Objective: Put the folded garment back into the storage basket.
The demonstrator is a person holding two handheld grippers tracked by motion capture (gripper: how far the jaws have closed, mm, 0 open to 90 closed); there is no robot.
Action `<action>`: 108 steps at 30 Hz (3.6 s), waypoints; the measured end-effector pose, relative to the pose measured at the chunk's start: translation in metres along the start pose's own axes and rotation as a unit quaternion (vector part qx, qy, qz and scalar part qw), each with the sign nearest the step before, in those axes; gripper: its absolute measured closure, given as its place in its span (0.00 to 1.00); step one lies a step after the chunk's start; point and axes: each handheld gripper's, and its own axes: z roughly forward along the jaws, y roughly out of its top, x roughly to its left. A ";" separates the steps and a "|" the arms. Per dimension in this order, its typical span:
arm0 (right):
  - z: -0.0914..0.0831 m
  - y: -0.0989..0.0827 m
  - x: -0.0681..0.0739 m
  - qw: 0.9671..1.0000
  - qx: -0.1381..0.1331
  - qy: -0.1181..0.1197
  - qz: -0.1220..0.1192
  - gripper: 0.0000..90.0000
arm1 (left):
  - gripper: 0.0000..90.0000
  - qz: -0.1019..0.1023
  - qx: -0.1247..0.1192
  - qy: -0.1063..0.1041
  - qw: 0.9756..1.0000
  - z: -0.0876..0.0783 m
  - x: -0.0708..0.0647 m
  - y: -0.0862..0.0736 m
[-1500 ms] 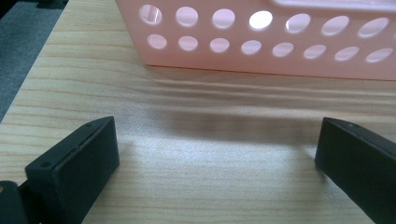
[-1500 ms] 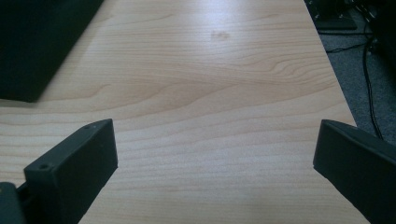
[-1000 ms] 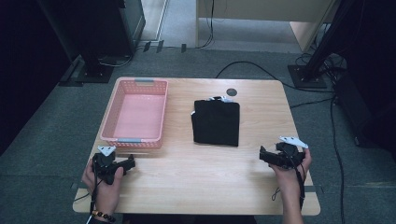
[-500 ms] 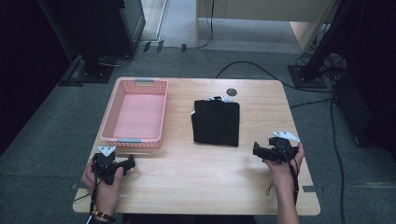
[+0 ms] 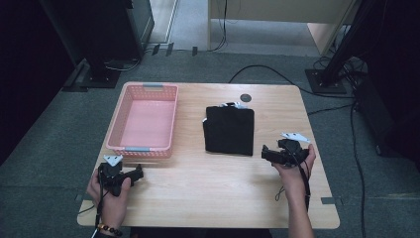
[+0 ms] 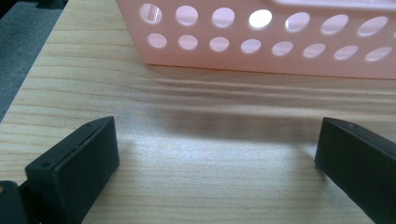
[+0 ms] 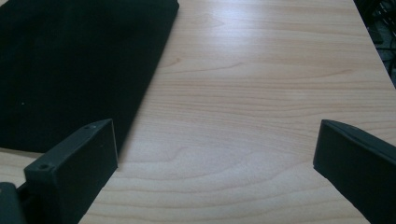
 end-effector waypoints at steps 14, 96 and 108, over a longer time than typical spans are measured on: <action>0.011 0.014 0.018 1.000 -0.001 0.011 -0.002 0.00 | 0.00 0.000 0.000 0.000 1.000 0.000 0.000 0.000; 0.105 0.061 0.126 1.000 0.020 0.021 0.007 0.00 | 0.00 -0.001 -0.001 0.000 1.000 0.000 0.000 0.000; 0.122 0.065 0.135 0.999 0.018 0.024 0.015 0.00 | 0.00 -0.001 0.000 0.000 1.000 0.000 0.000 0.000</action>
